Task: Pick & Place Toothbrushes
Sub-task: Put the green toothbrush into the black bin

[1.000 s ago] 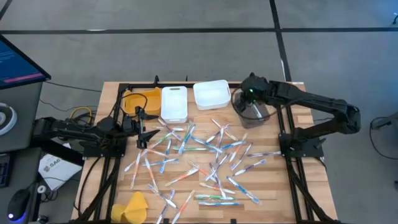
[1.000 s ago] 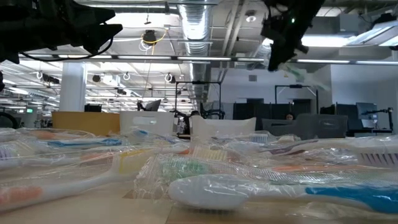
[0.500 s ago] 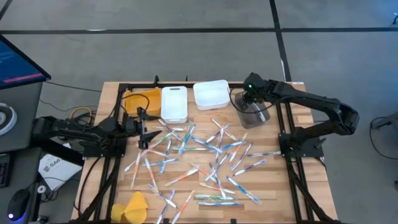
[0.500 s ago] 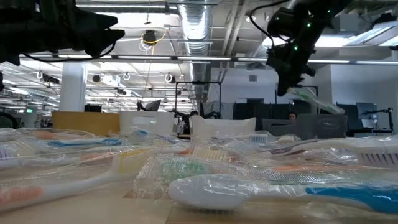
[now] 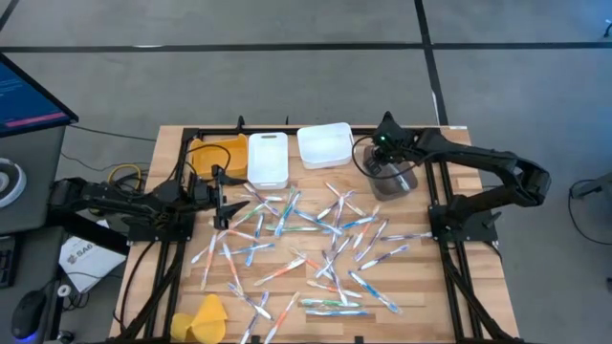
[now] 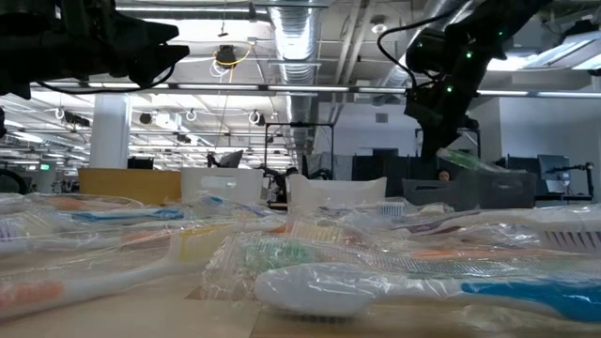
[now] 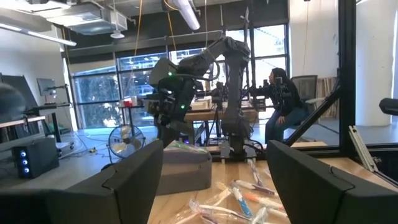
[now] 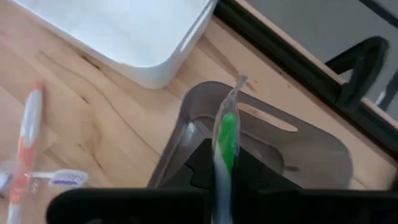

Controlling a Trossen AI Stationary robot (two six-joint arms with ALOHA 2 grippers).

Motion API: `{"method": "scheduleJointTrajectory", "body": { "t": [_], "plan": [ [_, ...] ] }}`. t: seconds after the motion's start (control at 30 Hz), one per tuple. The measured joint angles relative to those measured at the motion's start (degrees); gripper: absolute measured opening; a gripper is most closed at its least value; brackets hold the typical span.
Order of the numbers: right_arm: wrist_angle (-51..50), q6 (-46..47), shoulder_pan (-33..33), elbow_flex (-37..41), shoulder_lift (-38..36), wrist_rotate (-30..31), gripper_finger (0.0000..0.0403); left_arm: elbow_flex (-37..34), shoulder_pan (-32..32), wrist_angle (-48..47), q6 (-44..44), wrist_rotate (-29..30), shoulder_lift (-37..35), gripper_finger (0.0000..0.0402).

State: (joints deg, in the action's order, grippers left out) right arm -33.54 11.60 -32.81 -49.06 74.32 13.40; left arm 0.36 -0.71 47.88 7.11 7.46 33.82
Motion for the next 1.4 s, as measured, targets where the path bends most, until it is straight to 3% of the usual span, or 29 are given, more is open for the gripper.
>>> {"method": "scheduleJointTrajectory", "body": {
  "t": [0.17,0.3,1.2,1.4],
  "plan": [
    [0.47,1.34,-0.32,1.26,0.0,-1.9,0.0029,0.01,0.0,0.09,0.04,0.0,0.0,0.0281],
    [-0.19,1.35,-0.34,1.29,0.02,-1.98,0.0012,0.0,0.0,0.18,0.09,0.0,0.0,0.0281],
    [-6.41,1.97,-0.36,1.29,0.02,-3.36,0.0012,0.01,0.0,0.33,0.15,0.0,0.0,0.0281],
    [-7.58,2.78,-0.92,1.28,0.1,-6.53,0.0012,0.0,0.0,0.66,0.15,0.02,-0.02,0.0281]
  ]
}}
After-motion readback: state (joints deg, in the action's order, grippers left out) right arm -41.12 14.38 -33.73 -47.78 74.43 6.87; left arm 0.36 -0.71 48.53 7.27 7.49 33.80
